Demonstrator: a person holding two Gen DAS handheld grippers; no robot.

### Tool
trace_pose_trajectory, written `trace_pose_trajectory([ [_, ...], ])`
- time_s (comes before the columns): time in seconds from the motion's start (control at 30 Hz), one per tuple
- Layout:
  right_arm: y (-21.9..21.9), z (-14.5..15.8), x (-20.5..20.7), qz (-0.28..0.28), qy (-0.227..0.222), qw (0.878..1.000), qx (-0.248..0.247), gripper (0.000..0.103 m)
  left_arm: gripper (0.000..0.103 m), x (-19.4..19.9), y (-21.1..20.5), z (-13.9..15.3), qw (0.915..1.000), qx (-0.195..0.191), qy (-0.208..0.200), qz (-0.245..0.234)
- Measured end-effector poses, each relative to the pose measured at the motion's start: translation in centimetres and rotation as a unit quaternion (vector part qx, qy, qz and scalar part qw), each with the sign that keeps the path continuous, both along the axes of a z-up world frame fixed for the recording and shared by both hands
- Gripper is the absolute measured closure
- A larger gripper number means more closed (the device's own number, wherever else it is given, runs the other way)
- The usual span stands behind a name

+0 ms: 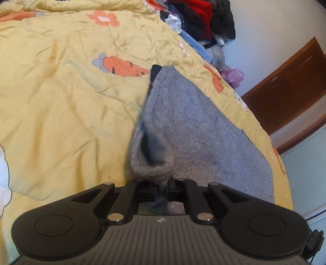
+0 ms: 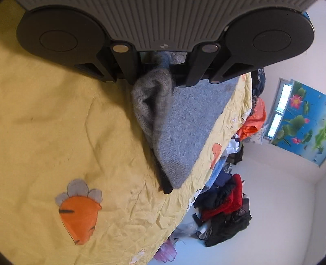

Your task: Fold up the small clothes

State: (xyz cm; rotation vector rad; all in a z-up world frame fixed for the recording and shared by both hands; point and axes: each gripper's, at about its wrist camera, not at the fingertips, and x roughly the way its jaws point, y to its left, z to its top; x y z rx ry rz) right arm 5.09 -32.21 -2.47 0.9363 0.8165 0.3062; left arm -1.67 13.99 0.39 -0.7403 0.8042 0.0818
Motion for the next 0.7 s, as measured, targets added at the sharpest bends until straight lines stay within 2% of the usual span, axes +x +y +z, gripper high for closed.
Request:
trace_pose_trajectory([
  [0.13,-0.7,2.0,-2.7,0.026,-0.033,0.999,0.024,0.091,0.097,-1.4,1.5,1.8,0.9989,-0.014,-0.022,-0.038],
  [0.2,-1.2,2.7,-4.6,0.040,-0.032,0.998,0.033,0.091,0.097,-2.4,2.5,2.9,0.9980,0.002,-0.032,-0.055],
  [0.27,-1.4,2.6,-6.5,0.056,-0.019,0.998,0.035,0.091,0.097,-2.8,4.0,2.8,0.9980,0.021,-0.019,-0.056],
  [0.33,-1.3,2.2,-7.8,0.060,-0.015,0.998,-0.010,0.089,0.093,-2.7,5.0,1.6,0.9963,0.020,0.007,-0.083],
  [0.37,-1.1,1.9,-8.0,0.062,-0.008,0.997,-0.037,0.082,0.092,-2.7,5.4,0.9,0.9958,0.019,0.027,-0.085],
  [0.4,-1.4,1.4,-7.9,0.058,0.006,0.997,-0.041,0.083,0.091,-2.8,5.8,0.7,0.9958,0.013,0.033,-0.084],
  [0.43,-2.2,1.3,-7.7,0.052,0.013,0.998,-0.017,0.075,0.091,-3.1,6.3,1.0,0.9965,0.014,0.033,-0.075],
  [0.47,-3.0,1.7,-7.5,0.038,0.016,0.999,-0.003,0.061,0.088,-3.3,6.8,1.9,0.9972,0.033,0.033,-0.058],
  [0.5,-3.8,2.7,-7.3,0.018,0.001,1.000,-0.008,0.051,0.080,-3.7,7.0,3.2,0.9973,0.060,0.018,-0.039],
  [0.53,-4.2,3.9,-7.0,0.004,-0.023,0.999,-0.029,0.032,0.077,-3.9,6.8,4.7,0.9953,0.094,-0.009,-0.022],
  [0.57,-4.4,5.3,-6.1,0.001,-0.049,0.997,-0.057,0.022,0.069,-3.7,6.3,6.1,0.9899,0.136,-0.039,-0.011],
  [0.6,-4.2,6.5,-4.9,0.008,-0.067,0.994,-0.083,0.022,0.051,-3.1,5.2,7.3,0.9814,0.182,-0.060,-0.010],
  [0.67,-3.1,8.1,-1.5,0.028,-0.093,0.988,-0.124,0.022,0.028,-0.5,2.6,8.4,0.9646,0.248,-0.083,-0.034],
  [0.7,-2.4,8.5,0.6,0.042,-0.098,0.985,-0.138,0.022,0.028,1.0,1.1,8.3,0.9577,0.268,-0.092,-0.049],
])
